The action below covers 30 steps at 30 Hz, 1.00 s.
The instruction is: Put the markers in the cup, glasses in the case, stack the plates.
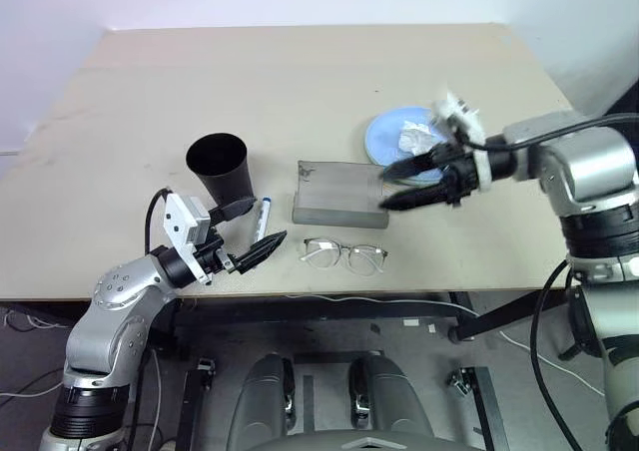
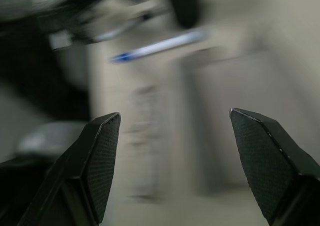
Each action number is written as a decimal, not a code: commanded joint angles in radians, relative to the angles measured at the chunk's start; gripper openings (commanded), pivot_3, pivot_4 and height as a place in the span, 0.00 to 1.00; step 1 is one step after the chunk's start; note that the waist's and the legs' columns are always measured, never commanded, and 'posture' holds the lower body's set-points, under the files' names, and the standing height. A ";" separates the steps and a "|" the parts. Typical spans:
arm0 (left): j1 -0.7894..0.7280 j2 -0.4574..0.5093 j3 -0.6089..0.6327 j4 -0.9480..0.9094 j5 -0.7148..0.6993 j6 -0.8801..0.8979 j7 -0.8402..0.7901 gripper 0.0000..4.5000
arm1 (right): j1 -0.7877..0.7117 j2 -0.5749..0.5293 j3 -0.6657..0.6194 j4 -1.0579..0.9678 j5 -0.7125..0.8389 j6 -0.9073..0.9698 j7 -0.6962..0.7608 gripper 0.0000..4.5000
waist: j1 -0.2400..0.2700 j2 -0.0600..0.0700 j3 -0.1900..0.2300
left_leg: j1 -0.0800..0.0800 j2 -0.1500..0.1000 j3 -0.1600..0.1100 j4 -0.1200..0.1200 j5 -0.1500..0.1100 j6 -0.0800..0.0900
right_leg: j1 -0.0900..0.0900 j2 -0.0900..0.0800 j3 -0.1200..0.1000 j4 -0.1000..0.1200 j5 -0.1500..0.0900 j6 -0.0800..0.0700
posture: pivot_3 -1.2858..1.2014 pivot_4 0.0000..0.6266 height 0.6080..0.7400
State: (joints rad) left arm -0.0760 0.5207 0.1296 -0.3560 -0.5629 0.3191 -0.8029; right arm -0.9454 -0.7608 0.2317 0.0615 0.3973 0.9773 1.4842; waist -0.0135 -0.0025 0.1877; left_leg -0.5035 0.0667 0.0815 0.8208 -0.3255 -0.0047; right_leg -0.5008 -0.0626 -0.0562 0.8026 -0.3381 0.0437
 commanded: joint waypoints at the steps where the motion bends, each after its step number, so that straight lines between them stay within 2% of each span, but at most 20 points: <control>1: -0.013 0.006 0.006 -0.044 -0.022 0.004 0.001 1.00 | -0.003 -0.017 0.097 -0.092 0.049 0.055 0.073 0.82 | 0.001 0.000 0.000 | 0.001 0.000 -0.001 0.000 0.000 0.000 | 0.001 0.000 0.000 0.000 0.000 0.000 | 0.52 0.24 0.47; 7: -0.004 0.011 0.006 -0.036 -0.023 0.001 -0.011 1.00 | -0.096 0.061 0.223 0.082 -0.019 0.004 0.080 0.82 | -0.002 0.000 0.000 | 0.006 0.000 0.001 0.000 0.000 0.000 | 0.004 0.000 0.000 0.000 -0.001 -0.003 | 0.52 0.24 0.47; 13: 0.022 0.018 0.012 -0.059 -0.032 0.005 -0.015 1.00 | -0.159 0.149 0.273 0.274 -0.099 -0.069 0.063 0.82 | -0.001 0.000 0.000 | 0.006 0.000 0.001 0.000 0.000 0.000 | 0.004 0.001 0.000 0.000 0.000 -0.003 | 0.52 0.24 0.47; 30: 0.070 0.080 0.033 -0.142 -0.106 0.082 -0.017 1.00 | -0.109 0.215 0.314 0.287 -0.145 -0.058 0.033 0.82 | -0.001 0.000 0.000 | 0.006 0.000 0.001 0.000 0.000 0.000 | 0.004 0.000 0.000 -0.001 0.000 -0.004 | 0.52 0.24 0.47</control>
State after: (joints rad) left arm 0.0019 0.5892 0.1391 -0.4550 -0.6531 0.4034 -0.8232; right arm -1.0506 -0.5512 0.5489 0.3596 0.2563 0.9187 1.5224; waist -0.0141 -0.0029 0.1879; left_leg -0.4979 0.0670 0.0824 0.8204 -0.3256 -0.0044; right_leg -0.4967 -0.0627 -0.0560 0.8015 -0.3384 0.0399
